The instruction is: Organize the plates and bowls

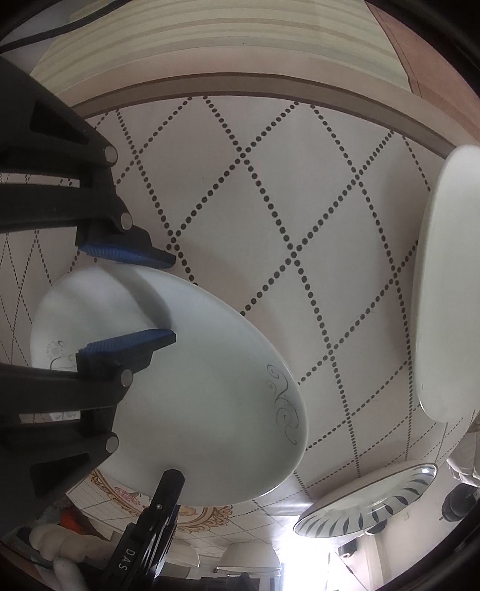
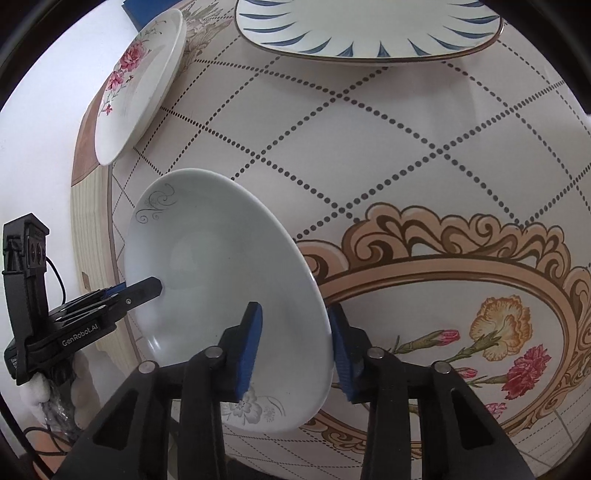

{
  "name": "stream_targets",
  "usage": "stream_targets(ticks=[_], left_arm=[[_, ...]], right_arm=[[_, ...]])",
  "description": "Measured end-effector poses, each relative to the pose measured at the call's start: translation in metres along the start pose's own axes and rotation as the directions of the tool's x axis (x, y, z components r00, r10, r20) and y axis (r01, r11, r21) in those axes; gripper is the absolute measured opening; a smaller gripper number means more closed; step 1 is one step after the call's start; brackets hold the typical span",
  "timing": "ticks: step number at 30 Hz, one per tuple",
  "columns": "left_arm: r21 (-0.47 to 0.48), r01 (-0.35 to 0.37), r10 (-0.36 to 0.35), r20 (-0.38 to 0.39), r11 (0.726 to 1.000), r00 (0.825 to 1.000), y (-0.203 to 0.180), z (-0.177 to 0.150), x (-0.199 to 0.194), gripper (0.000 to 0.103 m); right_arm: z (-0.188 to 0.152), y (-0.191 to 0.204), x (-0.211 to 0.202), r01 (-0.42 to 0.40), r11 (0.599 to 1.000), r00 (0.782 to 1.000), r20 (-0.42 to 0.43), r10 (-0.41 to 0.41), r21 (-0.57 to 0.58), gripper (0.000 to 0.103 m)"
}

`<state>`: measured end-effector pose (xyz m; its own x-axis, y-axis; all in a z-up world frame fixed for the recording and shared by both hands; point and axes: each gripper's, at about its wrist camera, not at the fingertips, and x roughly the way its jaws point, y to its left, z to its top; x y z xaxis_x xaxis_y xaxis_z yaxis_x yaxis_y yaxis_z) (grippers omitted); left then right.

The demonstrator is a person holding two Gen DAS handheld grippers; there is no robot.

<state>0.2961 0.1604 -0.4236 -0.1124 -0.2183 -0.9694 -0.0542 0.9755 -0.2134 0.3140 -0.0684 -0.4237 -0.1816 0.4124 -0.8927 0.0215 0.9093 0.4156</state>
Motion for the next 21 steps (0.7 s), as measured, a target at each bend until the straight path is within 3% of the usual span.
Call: stream_targets(ticks=[3,6,11,21], left_arm=[[0.009,0.006,-0.006,0.006,1.000,1.000,-0.004,-0.004,-0.002,0.029],[0.000,0.004,-0.004,0.014,1.000,1.000,-0.006,-0.010,-0.006,0.027],[-0.011,-0.019,0.019,0.022,1.000,1.000,-0.007,-0.015,-0.023,0.023],[0.115,0.002,-0.010,0.065,0.993,0.998,-0.084,-0.021,-0.071,0.023]], right_arm=[[-0.001,-0.004,0.002,0.013,1.000,1.000,0.006,-0.013,0.007,0.021],[-0.004,-0.011,0.001,-0.022,0.999,1.000,0.013,0.021,0.031,0.020],[-0.009,-0.015,-0.004,-0.006,1.000,1.000,0.014,0.006,0.018,0.020],[-0.023,-0.053,-0.038,-0.016,0.997,0.999,0.052,0.012,0.078,0.020]])
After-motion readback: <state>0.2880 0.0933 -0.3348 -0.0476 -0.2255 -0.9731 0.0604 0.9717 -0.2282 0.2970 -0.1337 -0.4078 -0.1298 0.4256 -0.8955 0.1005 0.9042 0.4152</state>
